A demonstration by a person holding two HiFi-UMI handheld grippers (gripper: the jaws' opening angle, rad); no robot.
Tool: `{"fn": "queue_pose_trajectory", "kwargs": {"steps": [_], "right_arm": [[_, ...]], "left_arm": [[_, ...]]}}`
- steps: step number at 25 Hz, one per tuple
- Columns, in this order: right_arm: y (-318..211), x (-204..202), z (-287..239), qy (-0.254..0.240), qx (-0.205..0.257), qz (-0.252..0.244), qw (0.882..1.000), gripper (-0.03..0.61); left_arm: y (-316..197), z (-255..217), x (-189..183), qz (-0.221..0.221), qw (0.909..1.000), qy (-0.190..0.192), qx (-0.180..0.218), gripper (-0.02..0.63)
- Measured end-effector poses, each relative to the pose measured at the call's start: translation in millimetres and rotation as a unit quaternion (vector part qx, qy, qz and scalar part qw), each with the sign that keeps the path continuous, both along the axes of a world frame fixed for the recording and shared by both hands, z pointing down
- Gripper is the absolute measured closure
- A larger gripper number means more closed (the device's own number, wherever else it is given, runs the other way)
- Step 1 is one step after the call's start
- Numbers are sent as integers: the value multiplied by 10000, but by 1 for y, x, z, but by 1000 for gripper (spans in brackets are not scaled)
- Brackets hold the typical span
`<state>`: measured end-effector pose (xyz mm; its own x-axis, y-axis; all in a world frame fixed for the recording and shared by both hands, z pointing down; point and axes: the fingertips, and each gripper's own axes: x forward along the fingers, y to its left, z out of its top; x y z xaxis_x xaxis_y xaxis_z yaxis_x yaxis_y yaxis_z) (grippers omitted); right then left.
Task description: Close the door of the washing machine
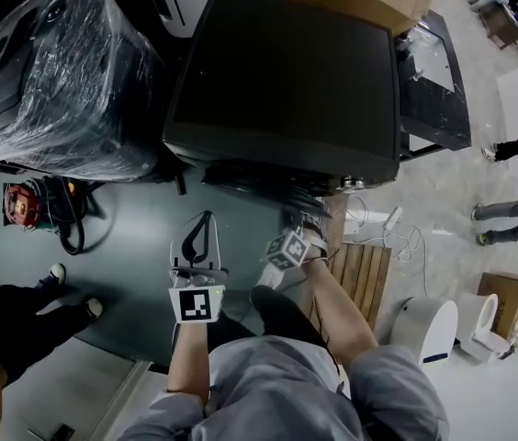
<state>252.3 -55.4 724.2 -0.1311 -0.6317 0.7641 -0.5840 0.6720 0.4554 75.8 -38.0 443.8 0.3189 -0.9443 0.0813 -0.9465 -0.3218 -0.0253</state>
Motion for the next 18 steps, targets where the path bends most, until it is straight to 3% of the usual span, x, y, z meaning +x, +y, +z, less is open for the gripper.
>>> {"fn": "queue_pose_trajectory", "kwargs": {"steps": [6,14,18], "right_arm": [[-23,27,-13,116,151,231,9996,577],[-22,29,-8,-48,202,380,9991,578],[-25,25,-3,59,223,222,9995,578]], "left_arm": [[-6,3,5,57,10000,1,-39,612],[-15,2,4,26,10000,-42,-18,612],[-18,4,-3,-34,10000,-42,-43,612]]}}
